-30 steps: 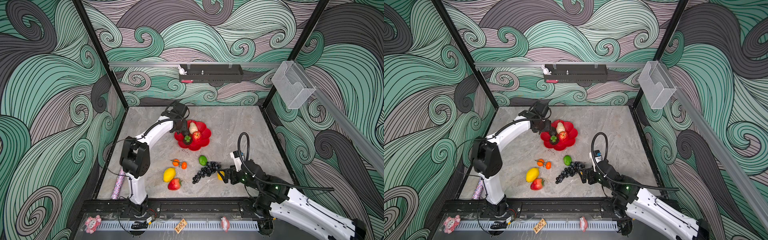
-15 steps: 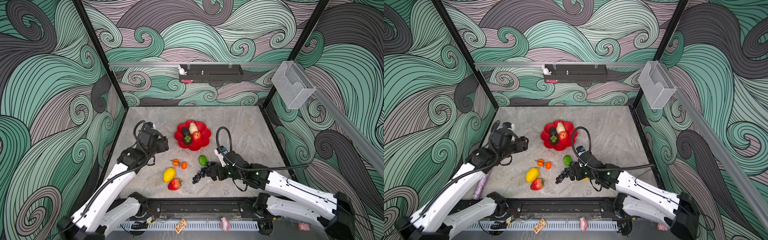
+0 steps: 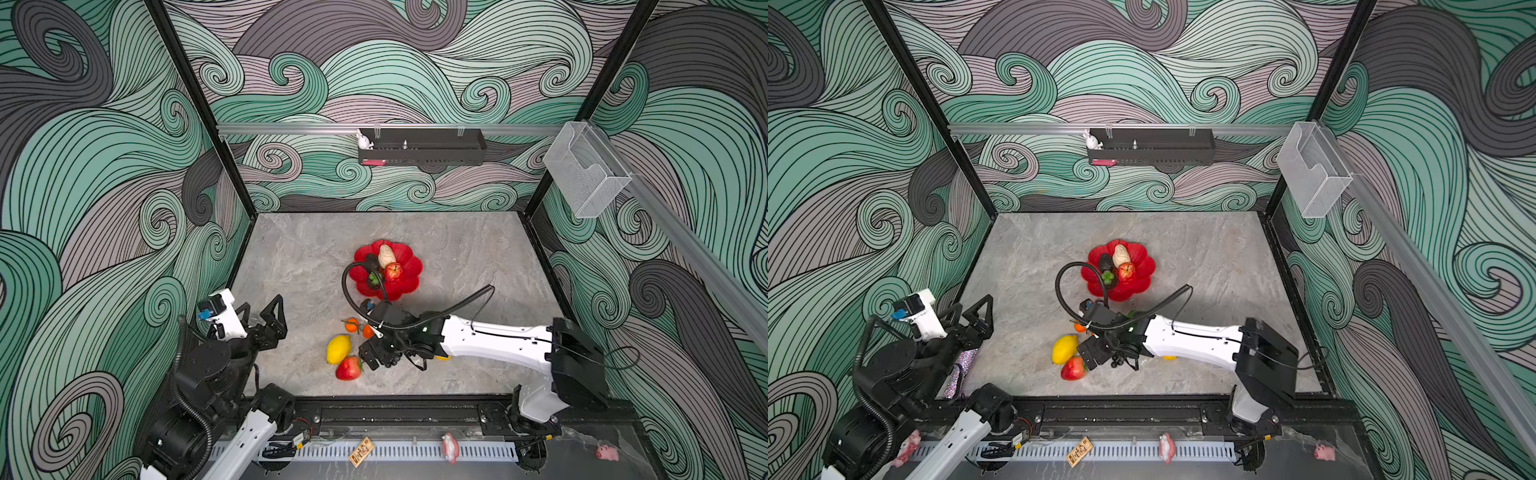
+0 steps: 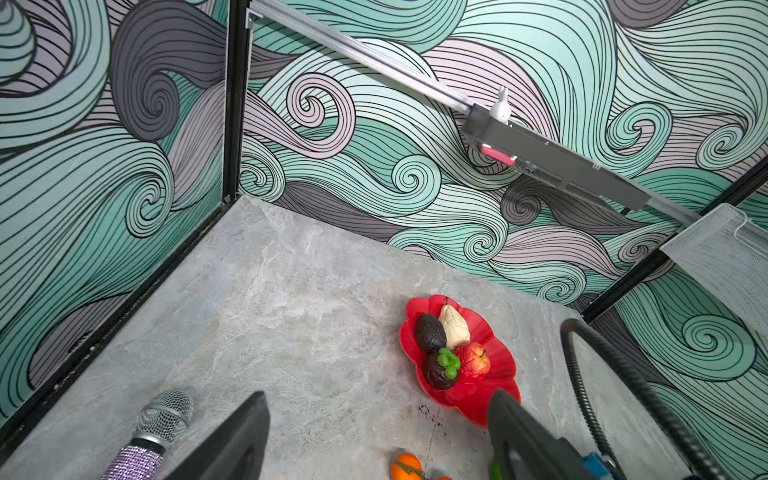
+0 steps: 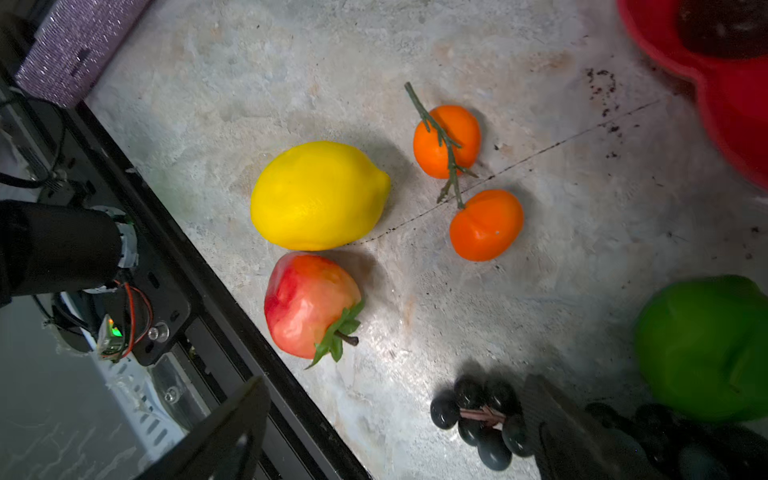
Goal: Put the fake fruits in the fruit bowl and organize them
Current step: 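Move the right gripper onto the yellow lemon while the left arm draws back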
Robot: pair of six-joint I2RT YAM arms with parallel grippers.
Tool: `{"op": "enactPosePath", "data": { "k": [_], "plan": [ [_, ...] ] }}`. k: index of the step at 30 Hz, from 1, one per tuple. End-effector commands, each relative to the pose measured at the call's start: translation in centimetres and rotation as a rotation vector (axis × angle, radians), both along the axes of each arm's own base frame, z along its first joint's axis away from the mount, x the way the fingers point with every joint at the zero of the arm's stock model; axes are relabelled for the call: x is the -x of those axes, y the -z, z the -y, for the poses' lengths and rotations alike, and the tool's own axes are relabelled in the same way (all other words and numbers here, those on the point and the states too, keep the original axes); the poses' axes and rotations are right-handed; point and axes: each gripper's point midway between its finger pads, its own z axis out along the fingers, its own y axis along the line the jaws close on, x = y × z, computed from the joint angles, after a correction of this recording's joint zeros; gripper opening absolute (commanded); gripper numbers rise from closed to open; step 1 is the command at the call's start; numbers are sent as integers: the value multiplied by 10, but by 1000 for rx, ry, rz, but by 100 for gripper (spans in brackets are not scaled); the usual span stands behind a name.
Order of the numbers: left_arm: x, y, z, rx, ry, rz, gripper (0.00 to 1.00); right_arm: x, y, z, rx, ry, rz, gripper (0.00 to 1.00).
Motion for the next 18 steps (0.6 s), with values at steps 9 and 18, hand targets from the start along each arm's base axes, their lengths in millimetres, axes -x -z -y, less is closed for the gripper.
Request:
{"op": "enactPosePath", "data": {
  "k": [9,18],
  "plan": [
    [21,12,-22,-25,-71,16,90,2,19,-28,185,-184,100,99],
    [22,14,-22,-20,-67,17,92,-15,30,-48,246,-134,128,99]
  ]
}}
